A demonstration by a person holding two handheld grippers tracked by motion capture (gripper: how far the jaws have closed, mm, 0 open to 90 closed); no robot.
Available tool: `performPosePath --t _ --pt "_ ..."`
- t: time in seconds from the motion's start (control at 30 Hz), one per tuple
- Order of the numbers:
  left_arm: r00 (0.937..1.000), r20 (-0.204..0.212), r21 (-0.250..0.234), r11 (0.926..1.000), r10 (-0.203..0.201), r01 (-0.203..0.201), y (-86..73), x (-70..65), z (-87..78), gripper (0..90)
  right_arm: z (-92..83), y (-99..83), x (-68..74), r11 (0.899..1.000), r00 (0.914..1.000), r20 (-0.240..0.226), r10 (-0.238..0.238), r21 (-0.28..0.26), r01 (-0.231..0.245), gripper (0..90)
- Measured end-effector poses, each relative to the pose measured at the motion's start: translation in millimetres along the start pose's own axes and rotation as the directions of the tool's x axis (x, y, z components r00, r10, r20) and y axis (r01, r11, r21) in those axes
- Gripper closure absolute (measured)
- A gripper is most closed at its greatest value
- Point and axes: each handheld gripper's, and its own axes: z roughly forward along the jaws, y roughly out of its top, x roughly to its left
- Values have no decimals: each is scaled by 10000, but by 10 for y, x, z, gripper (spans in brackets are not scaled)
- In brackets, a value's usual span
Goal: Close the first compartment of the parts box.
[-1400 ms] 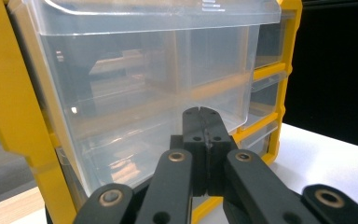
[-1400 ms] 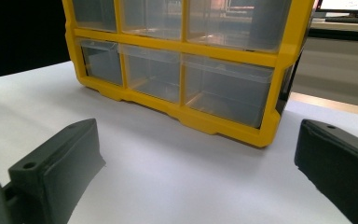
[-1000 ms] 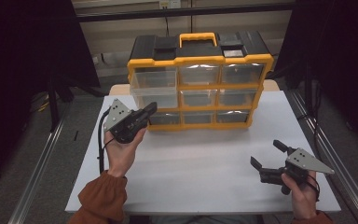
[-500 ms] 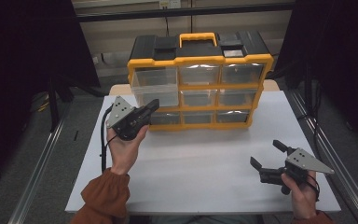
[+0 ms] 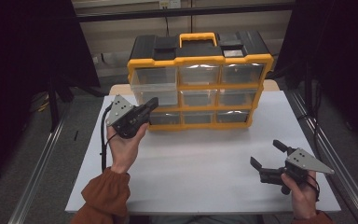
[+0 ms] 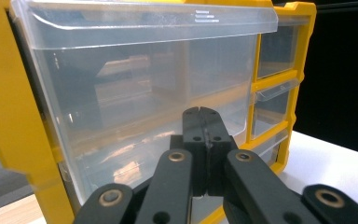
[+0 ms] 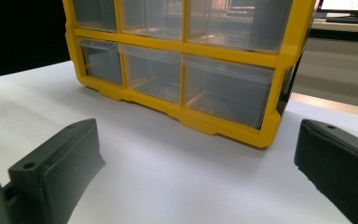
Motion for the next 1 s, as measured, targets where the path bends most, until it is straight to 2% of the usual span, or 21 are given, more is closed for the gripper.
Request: performPosePath --t 0.23,0.67,0.77,0.87,0.93,1.0 --pt "9998 -23 62 9998 178 -178 8 7 24 900 0 0 0 10000 10000 1 -6 -5 6 2" --pt "9998 -104 44 9999 152 -151 10 35 59 900 -1 1 -1 10000 10000 5 -24 -12 24 2" --pt "9998 -171 -2 10000 -50 50 7 30 67 900 -2 0 0 10000 10000 -11 -17 1 17 2" --pt "9998 -135 22 9999 112 -112 10 37 74 900 -2 1 0 10000 10000 -10 -12 -1 12 2" --pt "9990 -226 121 9992 389 -387 11 35 76 900 -1 1 1 10000 10000 -14 -17 1 17 2" --pt "9998 -146 103 9998 149 -148 4 43 83 900 0 1 3 10000 10000 -30 -4 -9 4 2"
